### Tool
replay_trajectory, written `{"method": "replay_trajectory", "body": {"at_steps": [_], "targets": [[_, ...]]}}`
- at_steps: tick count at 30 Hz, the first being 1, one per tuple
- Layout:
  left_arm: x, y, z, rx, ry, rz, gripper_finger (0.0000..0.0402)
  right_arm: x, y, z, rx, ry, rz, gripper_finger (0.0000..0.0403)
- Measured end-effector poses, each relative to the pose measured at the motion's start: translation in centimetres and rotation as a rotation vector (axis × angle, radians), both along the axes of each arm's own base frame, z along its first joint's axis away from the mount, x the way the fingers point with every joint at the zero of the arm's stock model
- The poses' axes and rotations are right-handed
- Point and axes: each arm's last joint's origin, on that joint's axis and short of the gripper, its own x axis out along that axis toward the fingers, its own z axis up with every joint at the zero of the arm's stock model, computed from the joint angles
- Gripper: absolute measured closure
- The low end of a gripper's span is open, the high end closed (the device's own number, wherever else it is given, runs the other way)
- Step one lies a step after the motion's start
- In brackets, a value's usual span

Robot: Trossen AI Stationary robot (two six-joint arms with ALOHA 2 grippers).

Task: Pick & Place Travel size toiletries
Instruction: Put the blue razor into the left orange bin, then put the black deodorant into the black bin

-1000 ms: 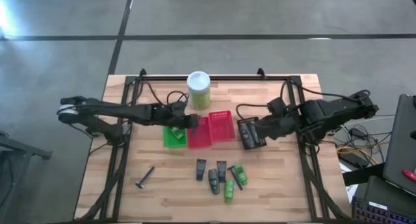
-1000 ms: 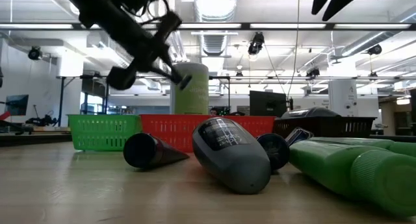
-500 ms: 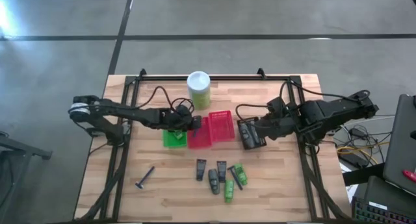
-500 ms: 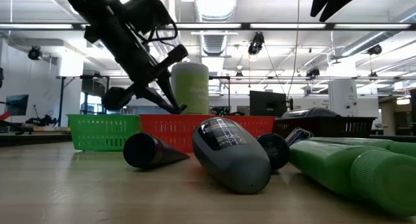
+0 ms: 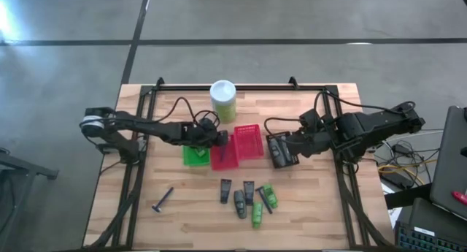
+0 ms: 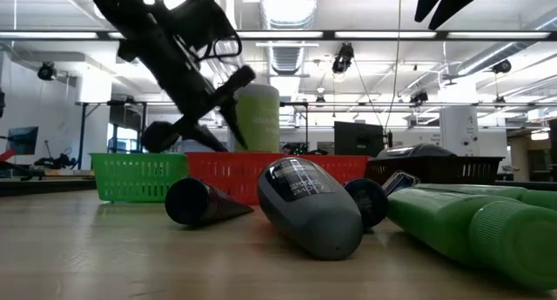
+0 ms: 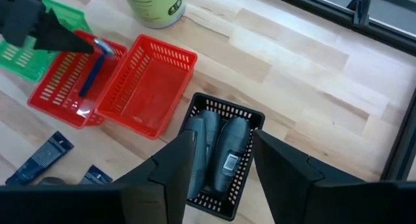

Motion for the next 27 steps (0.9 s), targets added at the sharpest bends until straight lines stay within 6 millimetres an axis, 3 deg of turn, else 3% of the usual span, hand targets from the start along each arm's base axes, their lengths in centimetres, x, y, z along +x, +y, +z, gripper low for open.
{"method": "replay_trajectory", "body": {"at_steps": [6,13,22,27], "targets": [[-0.1,0.0,2.9,0.085,-0.054,-0.075,0.0225,0.0,0.0,0.0,0.0,0.001,0.0,0.0246],[-1.8,-0.5,5.4,0.223,-0.006,-0.22,0.0218,0.6,0.3,-0.2,0.074,-0.035,0.009,0.0264],[-5.6,-1.7,10.0,0.48,-0.068,-0.434,0.0218,4.5,2.2,-2.4,0.34,-0.292,0.15,0.0273],[-7.4,-2.0,10.1,0.457,-0.02,-0.54,0.0218,5.9,2.8,-4.8,0.414,-0.209,0.126,0.0254]]}}
